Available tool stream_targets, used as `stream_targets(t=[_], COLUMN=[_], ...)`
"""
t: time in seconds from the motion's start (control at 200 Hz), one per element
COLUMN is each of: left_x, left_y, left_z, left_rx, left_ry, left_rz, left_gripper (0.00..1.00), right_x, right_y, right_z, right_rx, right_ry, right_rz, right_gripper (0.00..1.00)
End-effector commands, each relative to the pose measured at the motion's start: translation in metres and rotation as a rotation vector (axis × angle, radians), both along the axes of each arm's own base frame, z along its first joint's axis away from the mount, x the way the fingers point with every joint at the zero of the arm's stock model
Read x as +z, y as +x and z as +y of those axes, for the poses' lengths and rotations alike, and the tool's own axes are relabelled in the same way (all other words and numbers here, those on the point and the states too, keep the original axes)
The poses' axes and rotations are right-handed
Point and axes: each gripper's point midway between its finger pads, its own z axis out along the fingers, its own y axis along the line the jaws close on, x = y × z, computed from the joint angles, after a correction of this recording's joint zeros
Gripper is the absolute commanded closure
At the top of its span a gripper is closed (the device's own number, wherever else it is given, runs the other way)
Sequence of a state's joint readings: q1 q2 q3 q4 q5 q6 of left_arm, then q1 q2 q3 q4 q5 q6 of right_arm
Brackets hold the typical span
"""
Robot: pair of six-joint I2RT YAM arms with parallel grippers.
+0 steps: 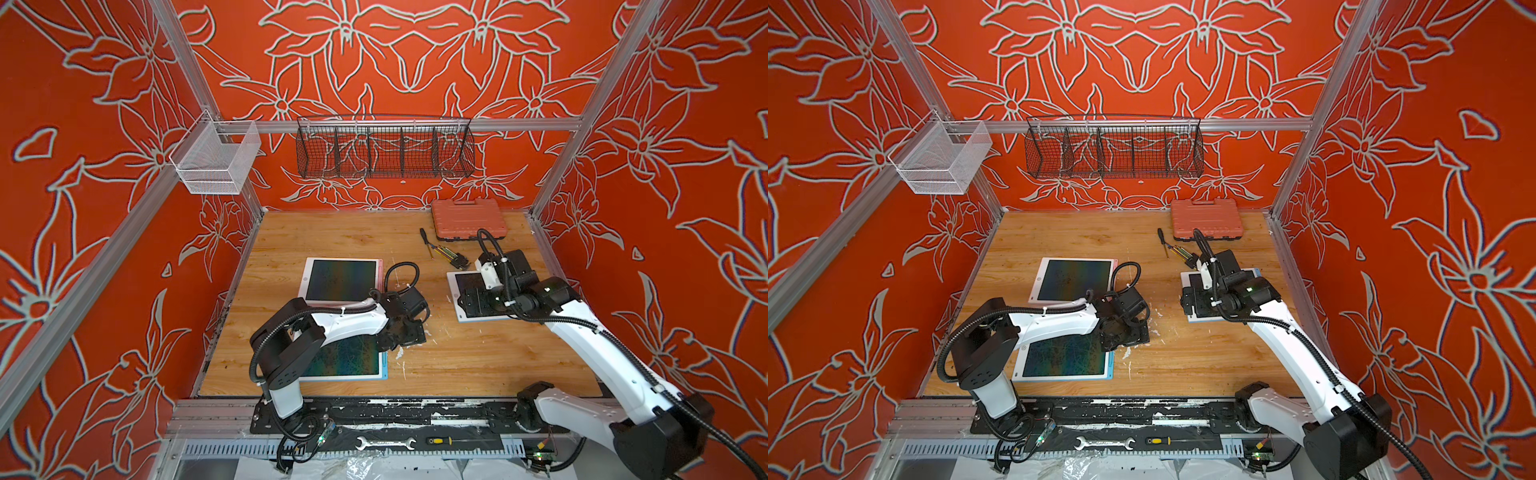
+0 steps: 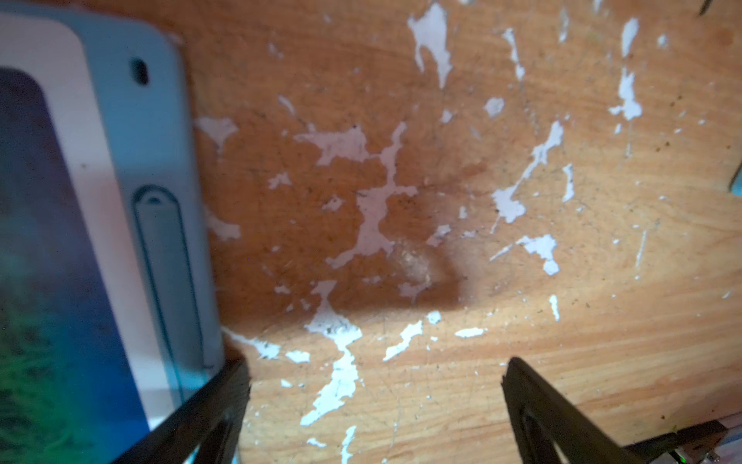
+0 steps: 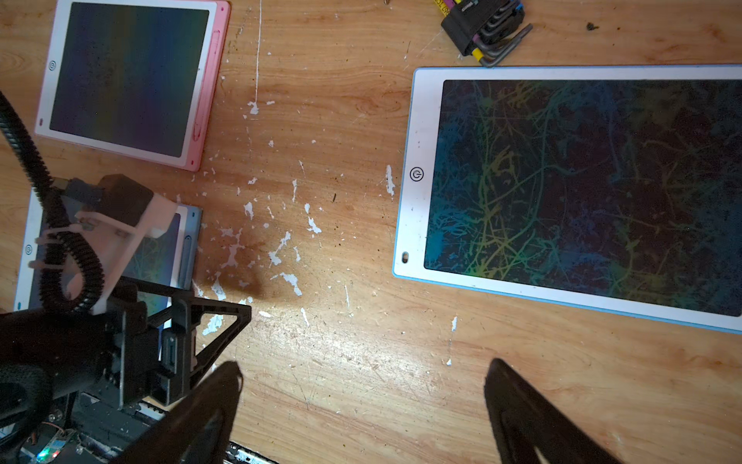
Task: Place the stylus back onto the writing tablet
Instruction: Move the writing tablet to the center of the board.
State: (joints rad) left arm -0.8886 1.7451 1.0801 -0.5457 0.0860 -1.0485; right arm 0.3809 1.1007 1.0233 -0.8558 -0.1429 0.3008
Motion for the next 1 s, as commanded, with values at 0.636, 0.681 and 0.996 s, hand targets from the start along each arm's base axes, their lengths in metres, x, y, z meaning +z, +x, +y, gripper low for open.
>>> stream_targets(t=[0.636,0.681,0.996], left_x=[0.071,0.079,0.115], left_y=[0.02,0.021,0.027], left_z=[0.008,0.009,0.049], left_rx=[-0.141,-0.153,-0.151], left_ry=[0.061,0.062,0.088], left_rz=[-0.159,-0.172,-0.264], left_gripper=[0.03,0.03,0.03], right_x=[-0.003,-0.004,-0.012], right_y=[-0.003,-0.002,0.014], right_z=[-0.014,-0.015,-0.021], right_rx=[-0.055,-0.069,-0.174], right_ry=[-0.005,0.003,0.027], right_rz=[-0.003,-0.004,-0.037], right_gripper=[0.03,0.03,0.03])
